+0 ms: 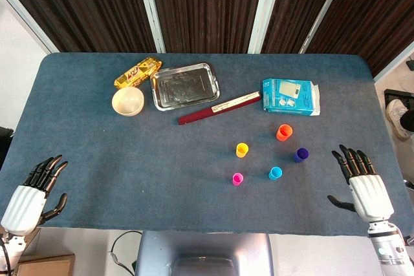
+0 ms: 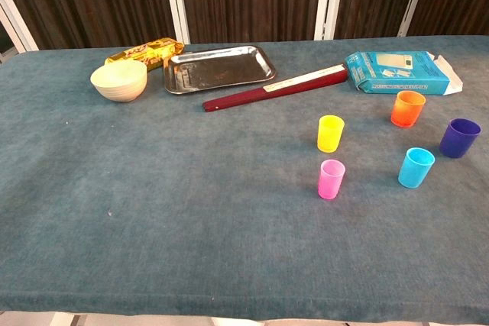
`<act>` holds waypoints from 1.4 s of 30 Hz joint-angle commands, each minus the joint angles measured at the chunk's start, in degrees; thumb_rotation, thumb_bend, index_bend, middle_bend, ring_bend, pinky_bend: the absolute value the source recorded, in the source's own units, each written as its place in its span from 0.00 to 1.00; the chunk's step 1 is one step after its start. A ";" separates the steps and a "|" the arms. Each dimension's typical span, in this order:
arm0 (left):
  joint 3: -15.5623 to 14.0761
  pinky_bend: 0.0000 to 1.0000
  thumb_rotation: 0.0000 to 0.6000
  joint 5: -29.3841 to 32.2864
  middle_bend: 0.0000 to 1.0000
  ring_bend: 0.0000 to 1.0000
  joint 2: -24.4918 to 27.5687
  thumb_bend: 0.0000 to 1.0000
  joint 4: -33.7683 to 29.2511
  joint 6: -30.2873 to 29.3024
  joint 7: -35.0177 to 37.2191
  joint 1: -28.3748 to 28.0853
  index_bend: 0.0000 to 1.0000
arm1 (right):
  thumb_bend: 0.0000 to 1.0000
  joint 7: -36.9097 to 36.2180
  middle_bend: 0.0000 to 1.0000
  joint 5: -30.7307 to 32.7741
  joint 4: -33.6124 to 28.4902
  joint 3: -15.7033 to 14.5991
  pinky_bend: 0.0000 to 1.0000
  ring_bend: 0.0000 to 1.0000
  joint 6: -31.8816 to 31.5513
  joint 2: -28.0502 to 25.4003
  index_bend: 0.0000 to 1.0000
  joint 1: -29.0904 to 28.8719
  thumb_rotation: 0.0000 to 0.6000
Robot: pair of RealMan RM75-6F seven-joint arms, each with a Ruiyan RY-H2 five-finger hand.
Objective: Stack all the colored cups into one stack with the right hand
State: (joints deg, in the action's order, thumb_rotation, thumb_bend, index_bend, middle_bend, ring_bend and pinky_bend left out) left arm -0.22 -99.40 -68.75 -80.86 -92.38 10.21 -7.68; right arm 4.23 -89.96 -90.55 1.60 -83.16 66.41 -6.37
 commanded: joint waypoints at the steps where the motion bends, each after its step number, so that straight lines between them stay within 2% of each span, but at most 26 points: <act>1: 0.12 0.12 1.00 0.02 0.00 0.00 -0.01 0.47 -0.28 -0.19 -0.34 -0.09 0.00 | 0.14 0.54 0.00 0.37 0.25 -0.10 0.00 0.00 0.88 -0.11 0.00 -0.29 1.00; 6: -0.23 0.12 1.00 -0.46 0.00 0.00 -0.03 0.47 -0.27 -0.76 -0.53 0.01 0.00 | 0.14 -0.39 0.00 1.32 1.13 0.56 0.00 0.00 1.65 0.23 0.00 -0.85 1.00; 8: -0.15 0.12 1.00 -0.40 0.00 0.00 0.03 0.47 -0.44 -0.70 -0.11 -0.20 0.00 | 0.14 -1.18 0.00 2.92 2.63 1.65 0.00 0.00 3.85 0.53 0.00 -2.26 1.00; 14: 0.47 0.12 1.00 1.31 0.00 0.00 -0.22 0.47 -0.18 0.97 -0.07 -0.99 0.00 | 0.14 0.40 0.00 7.35 8.05 4.31 0.00 0.00 18.93 0.17 0.02 -11.33 1.00; 17: 0.60 0.12 1.00 1.85 0.00 0.00 -0.48 0.47 -0.03 1.69 -0.24 -1.35 0.00 | 0.14 5.07 0.00 8.53 11.93 5.10 0.00 0.00 25.15 0.90 0.09 -15.99 1.00; 22: 0.47 0.12 1.00 2.37 0.00 0.00 -0.66 0.47 -0.08 2.76 -0.63 -1.74 0.00 | 0.21 2.68 0.00 9.95 17.45 5.88 0.00 0.00 31.23 4.34 0.21 -20.56 1.00; 28: 0.40 0.12 1.00 2.83 0.00 0.00 -0.49 0.47 -0.48 2.78 -1.17 -1.62 0.00 | 0.26 0.62 0.00 7.21 21.68 4.38 0.00 0.00 30.68 8.19 0.36 -22.18 1.00; 33: 0.29 0.12 1.00 2.99 0.00 0.00 -0.20 0.47 -0.69 2.56 -0.94 -1.47 0.00 | 0.26 -1.08 0.00 5.61 23.90 3.09 0.00 0.00 29.59 10.16 0.40 -22.54 1.00; 42: 0.10 0.12 1.00 2.69 0.00 0.00 -0.17 0.47 -0.66 2.15 -0.77 -1.43 0.00 | 0.38 -0.84 0.00 6.44 27.08 2.27 0.00 0.00 31.12 13.16 0.44 -23.76 1.00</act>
State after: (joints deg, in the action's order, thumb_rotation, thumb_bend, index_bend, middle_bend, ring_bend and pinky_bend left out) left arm -0.12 -96.72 -68.92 -81.52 -90.23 9.44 -9.10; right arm 3.31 -83.69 -63.70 3.97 -52.27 79.34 -29.96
